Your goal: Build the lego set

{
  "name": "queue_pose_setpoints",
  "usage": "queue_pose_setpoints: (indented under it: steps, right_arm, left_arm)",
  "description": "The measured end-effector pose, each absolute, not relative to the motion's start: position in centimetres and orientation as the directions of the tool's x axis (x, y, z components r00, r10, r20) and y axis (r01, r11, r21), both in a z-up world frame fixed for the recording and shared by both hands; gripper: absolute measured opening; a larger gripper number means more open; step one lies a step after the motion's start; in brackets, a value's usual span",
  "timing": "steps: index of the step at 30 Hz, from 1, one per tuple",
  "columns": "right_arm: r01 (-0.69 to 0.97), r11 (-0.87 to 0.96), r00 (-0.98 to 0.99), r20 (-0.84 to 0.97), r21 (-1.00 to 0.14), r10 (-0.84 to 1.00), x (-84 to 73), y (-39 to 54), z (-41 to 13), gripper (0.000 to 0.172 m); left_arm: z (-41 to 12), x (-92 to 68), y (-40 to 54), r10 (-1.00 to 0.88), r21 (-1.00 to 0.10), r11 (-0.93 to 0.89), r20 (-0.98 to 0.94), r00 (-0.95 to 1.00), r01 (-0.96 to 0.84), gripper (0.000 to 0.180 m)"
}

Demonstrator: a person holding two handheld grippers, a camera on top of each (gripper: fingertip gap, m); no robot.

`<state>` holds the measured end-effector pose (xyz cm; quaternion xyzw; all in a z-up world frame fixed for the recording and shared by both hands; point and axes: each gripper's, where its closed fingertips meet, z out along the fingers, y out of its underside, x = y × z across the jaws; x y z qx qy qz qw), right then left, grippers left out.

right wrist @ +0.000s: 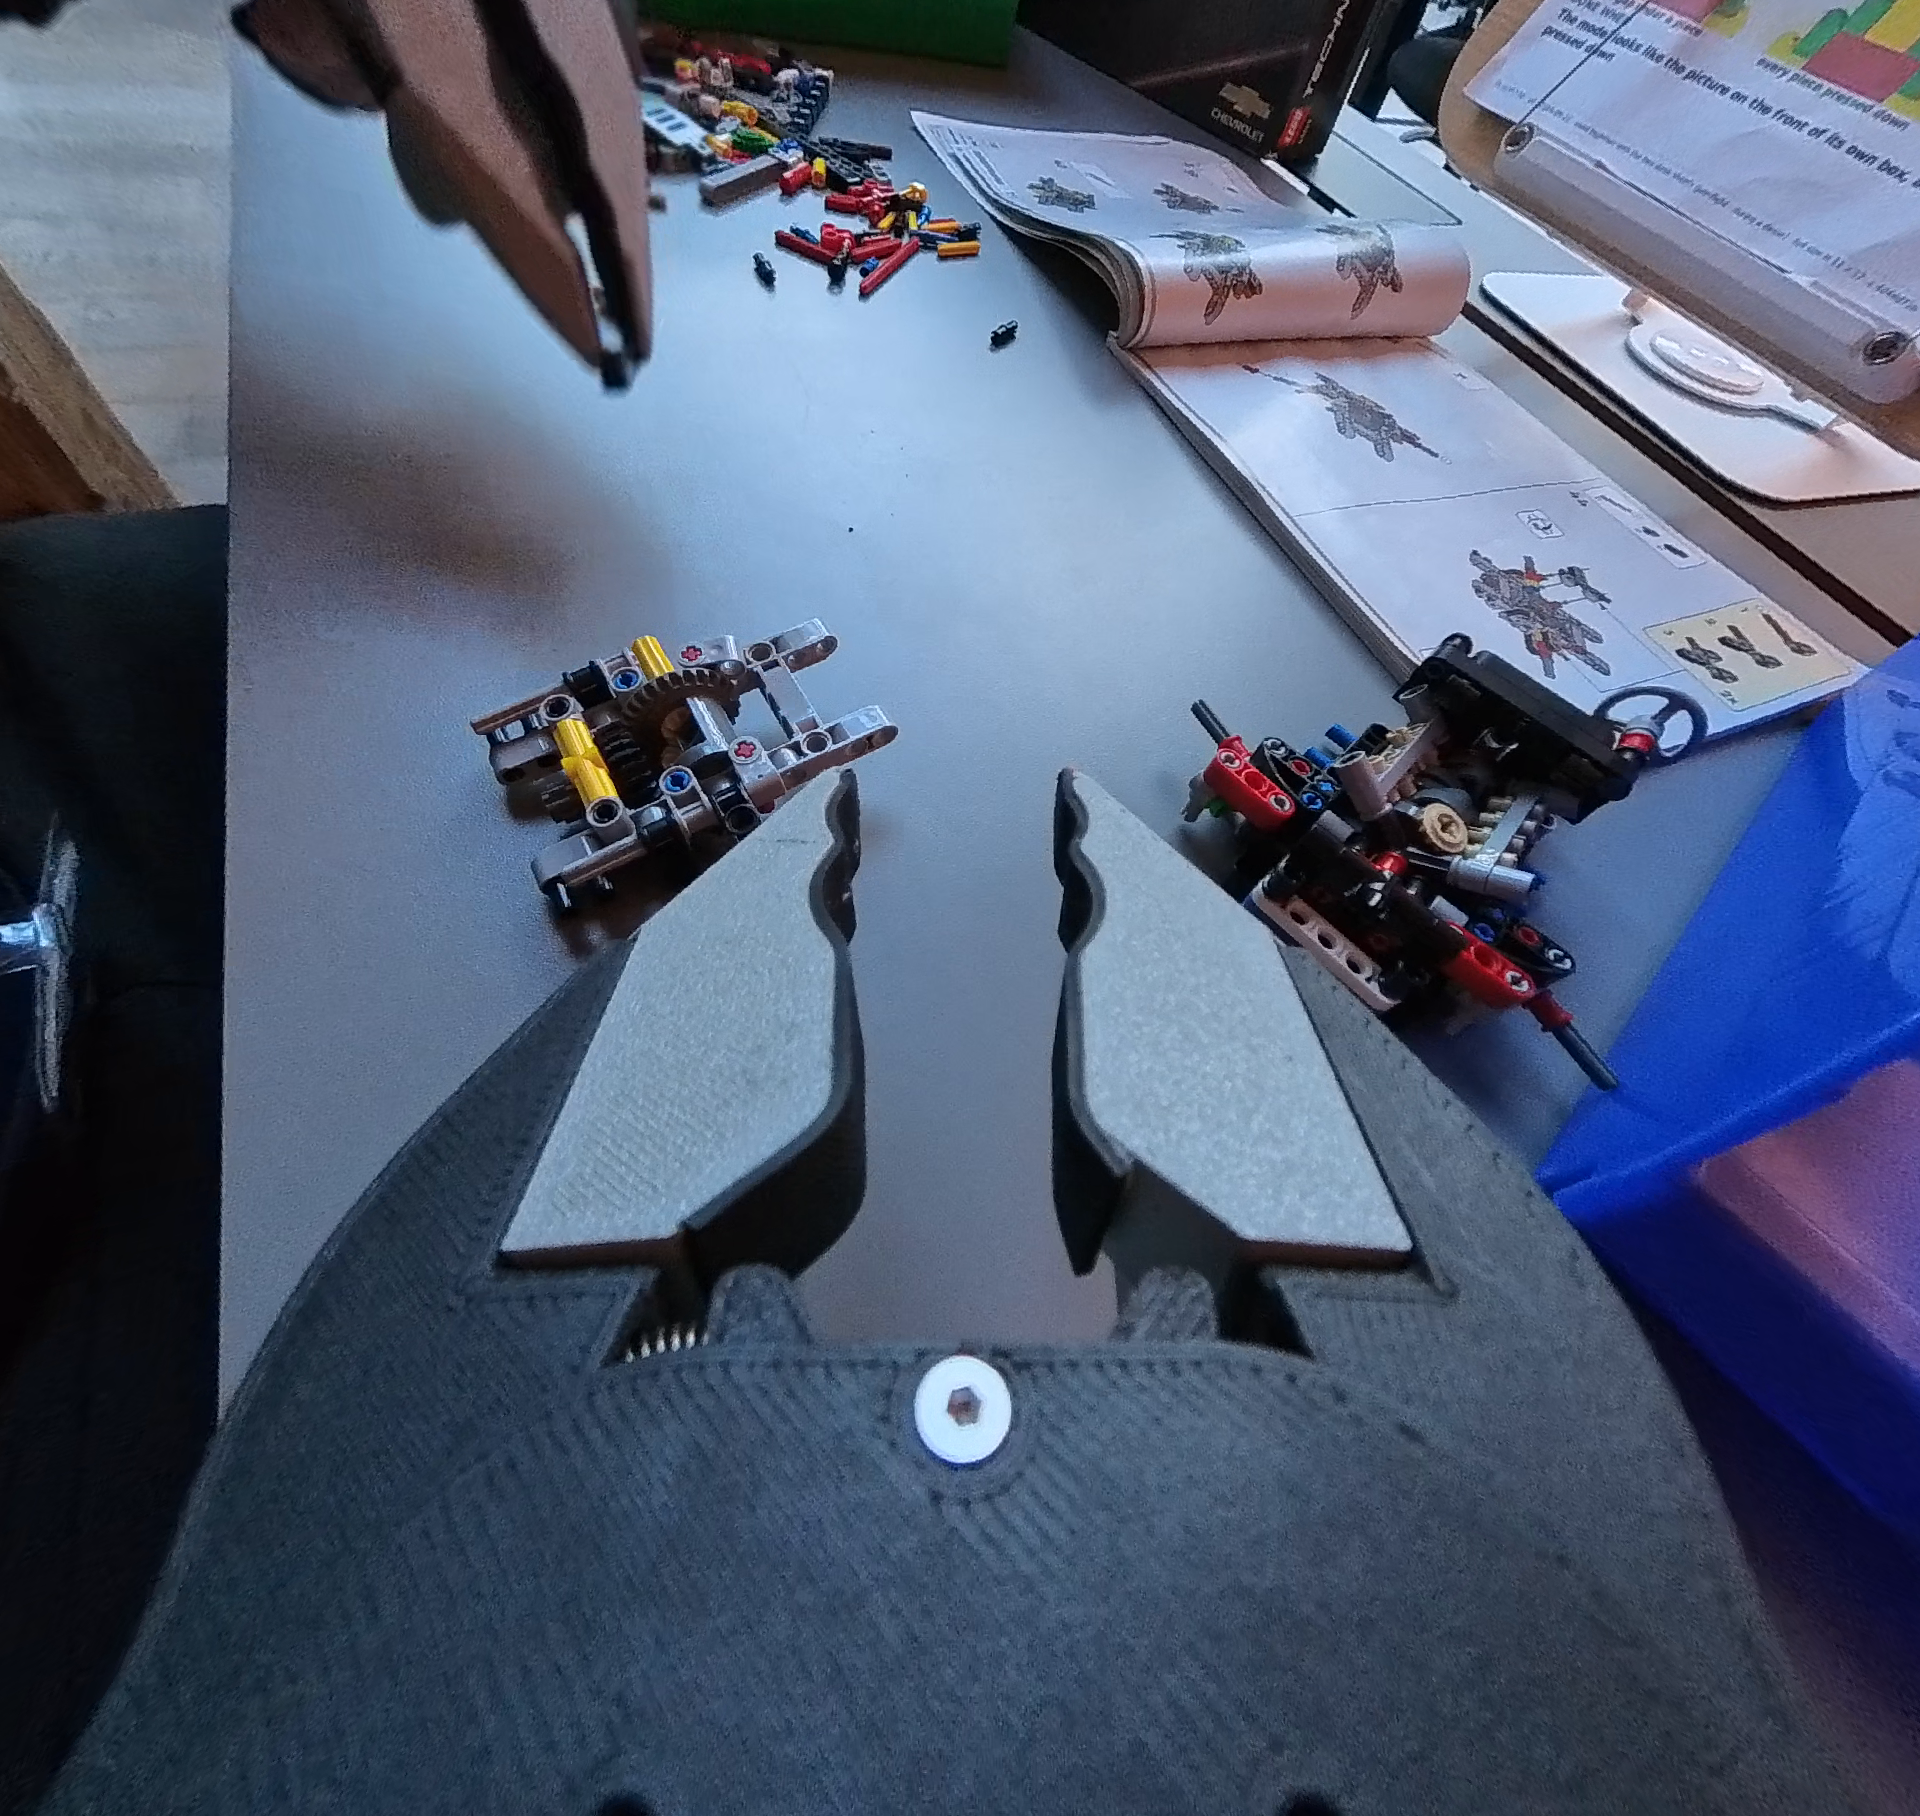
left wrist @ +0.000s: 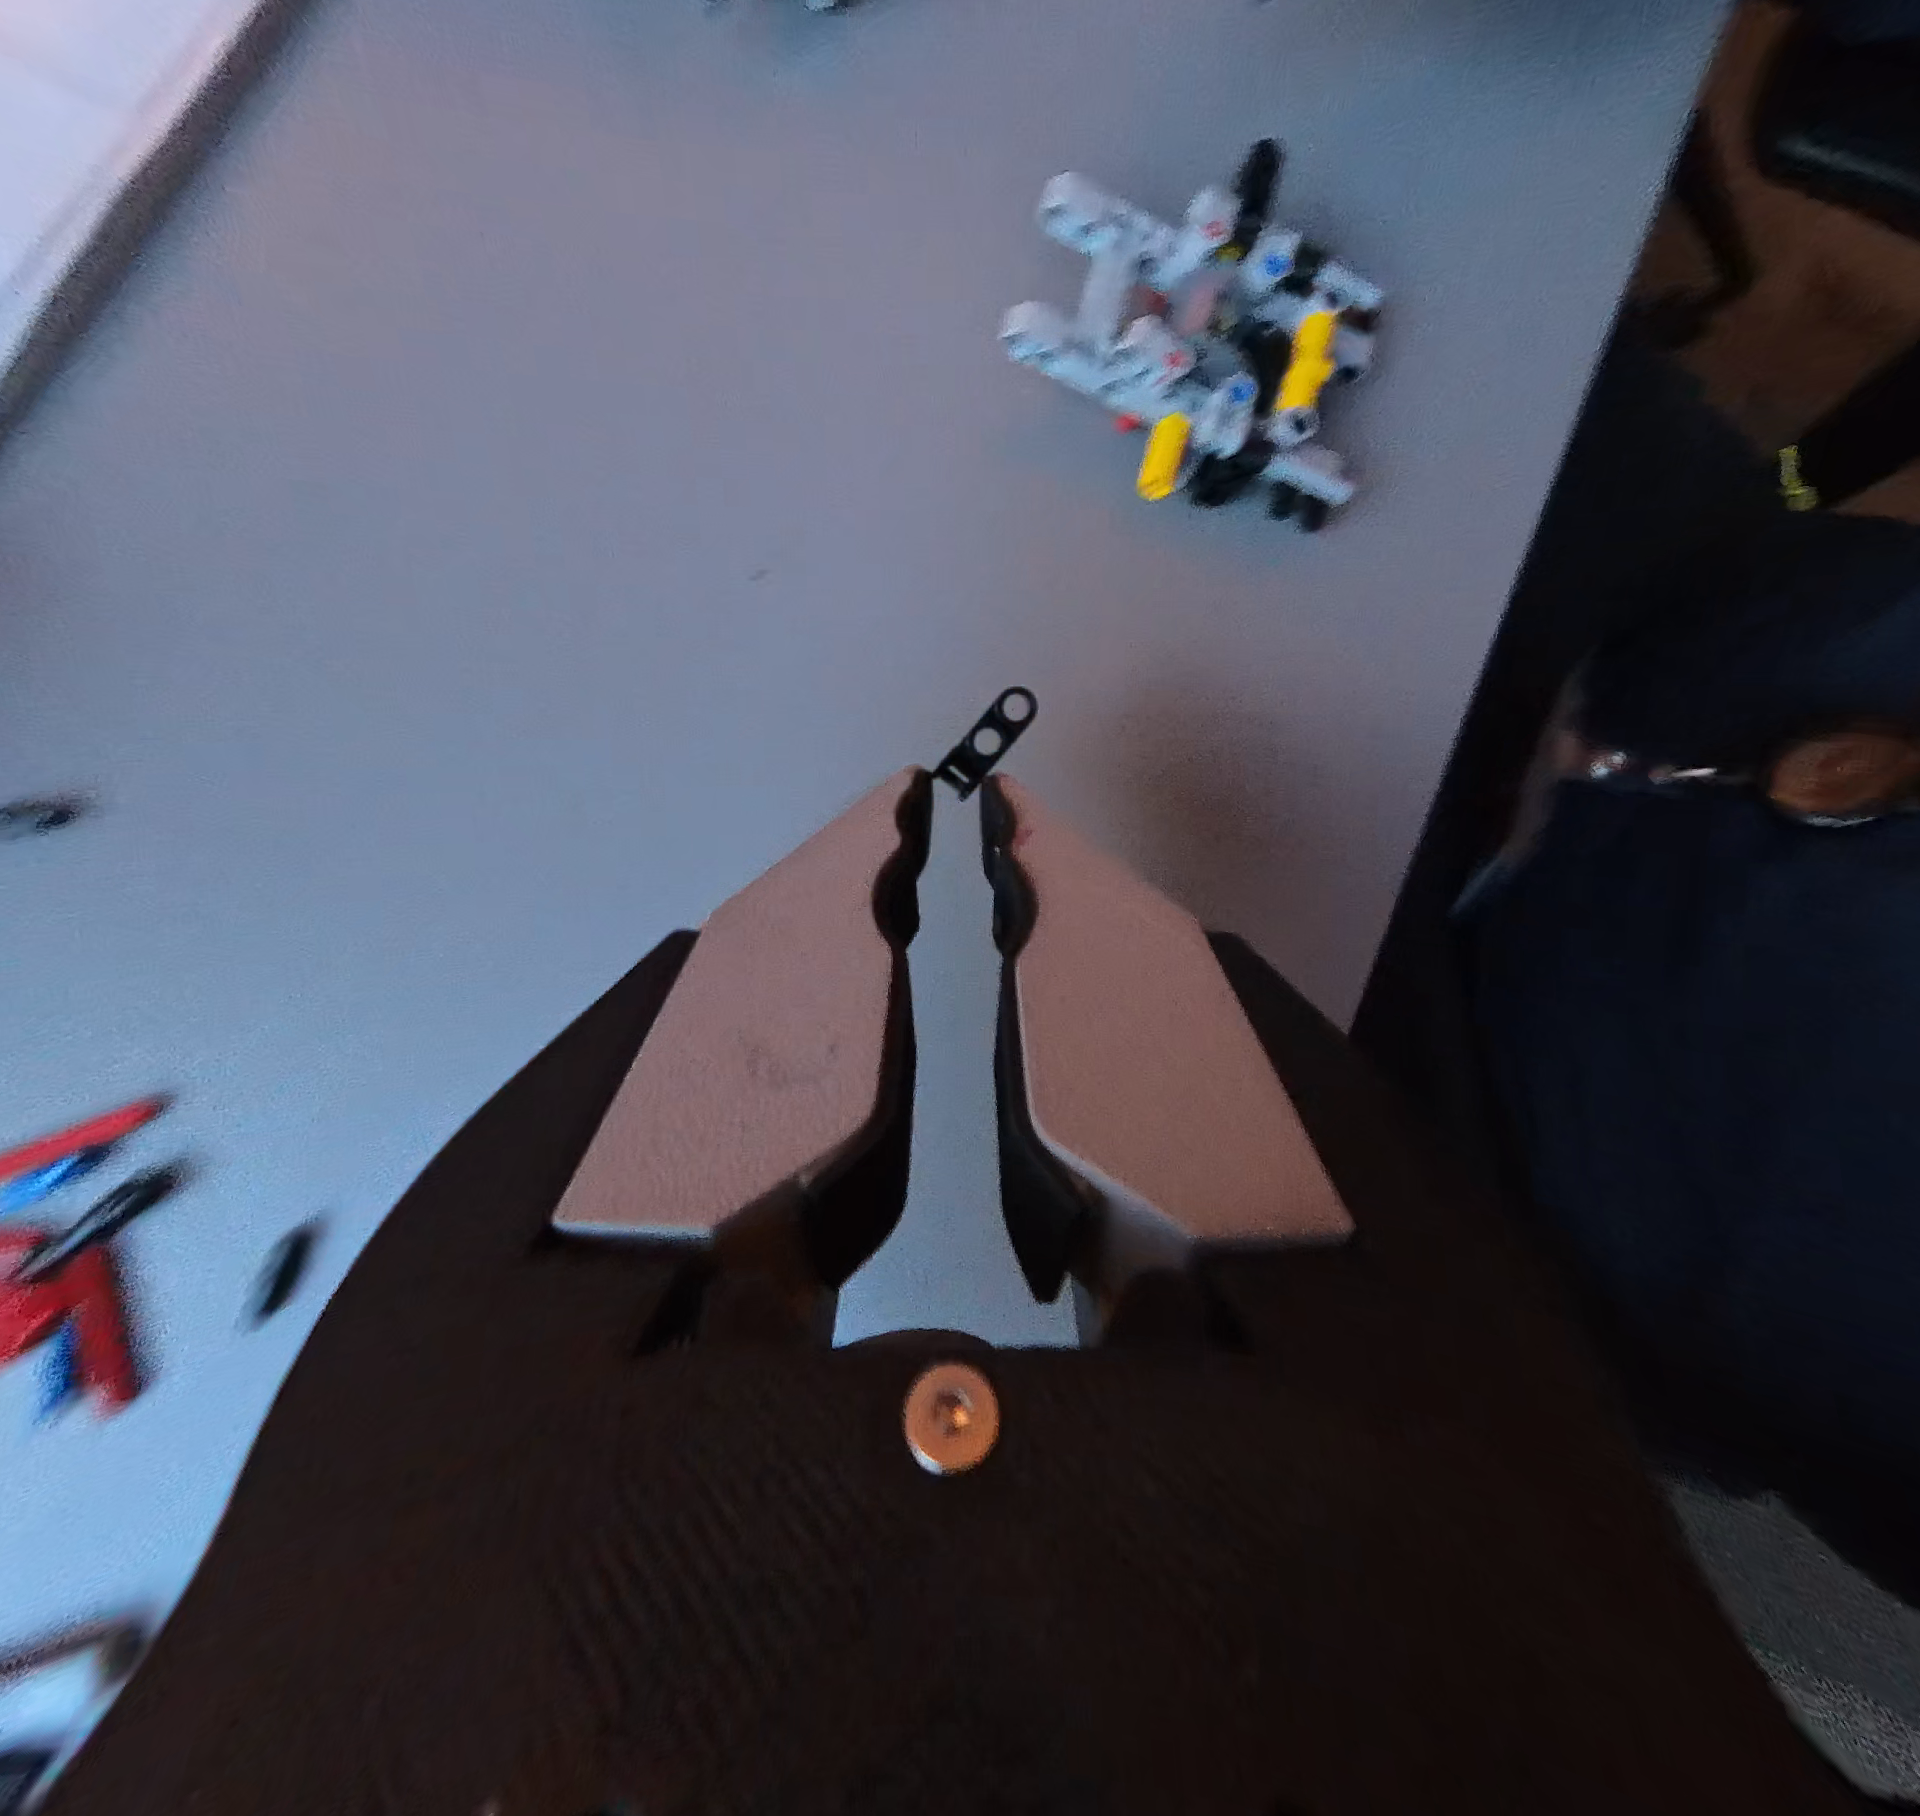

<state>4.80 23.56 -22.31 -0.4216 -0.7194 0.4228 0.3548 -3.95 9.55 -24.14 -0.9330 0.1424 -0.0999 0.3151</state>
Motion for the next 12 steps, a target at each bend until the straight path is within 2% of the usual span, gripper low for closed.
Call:
queue_pose_setpoints:
  steps: [2, 4, 12]
  right_arm:
    - [0.304, 0.290, -0.393, 0.157, -0.907, 0.906, 4.8, 23.5, -22.3, 0.035]
    - [0.302, 0.292, -0.394, 0.160, -0.908, 0.905, 4.8, 23.5, -22.3, 0.035]
    - [0.307, 0.287, -0.396, 0.152, -0.907, 0.905, 4.8, 23.5, -22.3, 0.035]
  left_arm:
    - [-25.2, -1.5, 10.8, -0.367, -0.644, -0.738, 0.135, 0.921, -0.199, 0.006]
    - [-27.2, -0.6, 10.9, -0.379, -0.611, -0.760, 0.138, 0.915, -0.222, 0.007]
    - [-27.1, 0.2, 11.5, -0.372, -0.707, -0.700, 0.242, 0.896, -0.099, 0.006]
